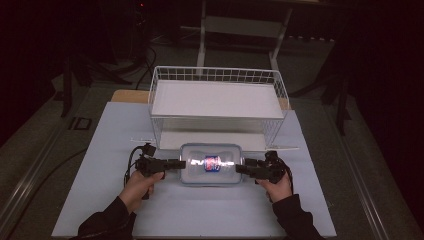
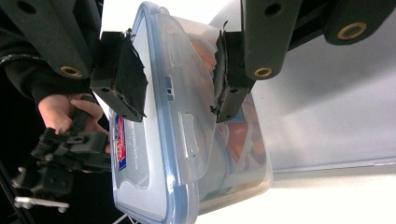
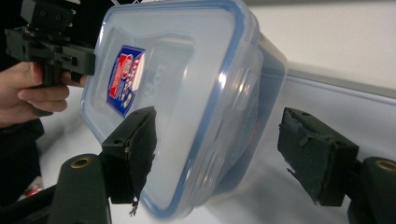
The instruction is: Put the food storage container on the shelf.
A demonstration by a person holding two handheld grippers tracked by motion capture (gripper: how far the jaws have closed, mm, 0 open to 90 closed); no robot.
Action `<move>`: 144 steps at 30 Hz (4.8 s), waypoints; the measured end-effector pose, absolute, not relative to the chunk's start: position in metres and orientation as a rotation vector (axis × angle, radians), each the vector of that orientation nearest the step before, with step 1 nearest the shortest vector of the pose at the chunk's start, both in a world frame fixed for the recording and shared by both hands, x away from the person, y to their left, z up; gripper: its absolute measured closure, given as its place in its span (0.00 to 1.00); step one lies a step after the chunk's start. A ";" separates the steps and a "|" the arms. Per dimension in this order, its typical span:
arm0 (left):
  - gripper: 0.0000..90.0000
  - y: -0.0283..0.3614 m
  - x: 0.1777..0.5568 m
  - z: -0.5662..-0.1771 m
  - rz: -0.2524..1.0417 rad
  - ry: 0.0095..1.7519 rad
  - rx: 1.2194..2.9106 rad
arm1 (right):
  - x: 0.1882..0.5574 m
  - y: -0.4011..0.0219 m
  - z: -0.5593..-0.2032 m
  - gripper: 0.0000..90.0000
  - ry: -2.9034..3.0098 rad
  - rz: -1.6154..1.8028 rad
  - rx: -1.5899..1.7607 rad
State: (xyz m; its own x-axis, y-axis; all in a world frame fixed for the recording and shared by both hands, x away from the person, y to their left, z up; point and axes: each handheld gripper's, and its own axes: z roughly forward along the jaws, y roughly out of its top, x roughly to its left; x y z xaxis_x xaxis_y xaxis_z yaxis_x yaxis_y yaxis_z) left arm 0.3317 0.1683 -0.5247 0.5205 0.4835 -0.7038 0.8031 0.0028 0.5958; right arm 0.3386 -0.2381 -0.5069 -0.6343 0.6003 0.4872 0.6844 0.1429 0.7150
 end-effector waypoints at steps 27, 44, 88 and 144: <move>0.63 0.161 0.318 -0.518 -0.267 1.039 1.690 | 0.332 -0.248 -0.502 0.58 -2.244 -1.480 -1.218; 0.62 0.137 0.328 -0.499 -0.139 0.976 1.672 | 0.340 -0.267 -0.482 0.57 -2.294 -1.569 -1.212; 0.60 0.131 0.374 -0.521 0.041 1.003 1.606 | 0.401 -0.259 -0.506 0.54 -2.333 -1.703 -1.232; 0.16 0.130 0.352 -0.495 0.137 0.981 1.639 | 0.358 -0.230 -0.471 0.38 -2.422 -1.758 -1.477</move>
